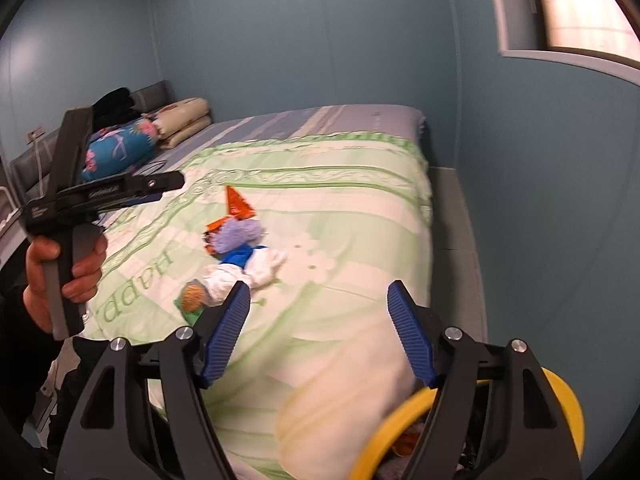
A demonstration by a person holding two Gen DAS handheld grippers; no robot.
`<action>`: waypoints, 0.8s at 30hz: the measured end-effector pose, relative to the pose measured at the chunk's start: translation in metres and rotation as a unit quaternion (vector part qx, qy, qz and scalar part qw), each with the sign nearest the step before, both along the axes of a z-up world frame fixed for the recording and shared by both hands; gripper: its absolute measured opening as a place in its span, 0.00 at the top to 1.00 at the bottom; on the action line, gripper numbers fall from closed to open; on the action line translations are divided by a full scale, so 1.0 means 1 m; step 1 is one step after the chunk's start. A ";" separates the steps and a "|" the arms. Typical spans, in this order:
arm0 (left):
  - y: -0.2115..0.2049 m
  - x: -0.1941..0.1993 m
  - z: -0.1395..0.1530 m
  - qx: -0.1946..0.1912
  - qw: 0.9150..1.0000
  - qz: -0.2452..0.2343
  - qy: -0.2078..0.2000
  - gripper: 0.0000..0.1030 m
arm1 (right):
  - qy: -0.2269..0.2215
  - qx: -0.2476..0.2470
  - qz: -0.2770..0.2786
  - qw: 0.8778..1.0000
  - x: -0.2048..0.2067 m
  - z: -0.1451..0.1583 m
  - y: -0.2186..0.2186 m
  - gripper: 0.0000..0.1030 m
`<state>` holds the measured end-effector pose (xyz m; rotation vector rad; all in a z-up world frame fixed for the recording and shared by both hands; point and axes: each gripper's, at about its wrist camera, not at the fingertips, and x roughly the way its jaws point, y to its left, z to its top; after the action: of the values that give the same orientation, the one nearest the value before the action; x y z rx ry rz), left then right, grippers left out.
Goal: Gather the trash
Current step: 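Move both tools back over the trash pile on the bed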
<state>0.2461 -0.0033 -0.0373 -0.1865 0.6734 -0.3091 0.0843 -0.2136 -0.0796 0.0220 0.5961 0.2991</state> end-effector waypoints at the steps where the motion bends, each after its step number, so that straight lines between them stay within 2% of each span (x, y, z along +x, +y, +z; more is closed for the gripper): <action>1: 0.008 0.005 -0.001 0.001 1.000 0.008 0.002 0.17 | 0.001 0.001 0.009 1.000 0.004 -0.001 0.008 0.34; 11: 0.056 0.044 -0.026 0.003 0.998 0.053 0.030 0.17 | 0.036 -0.003 0.088 0.995 0.041 -0.028 0.083 0.32; 24: 0.083 0.088 -0.062 0.004 0.995 0.077 0.063 0.17 | 0.085 -0.016 0.138 0.987 0.065 -0.064 0.139 0.32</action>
<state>0.3340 0.0801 -0.0998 -0.2512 0.7811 -0.1465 0.1497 -0.0743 -0.1436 -0.0666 0.7754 0.5615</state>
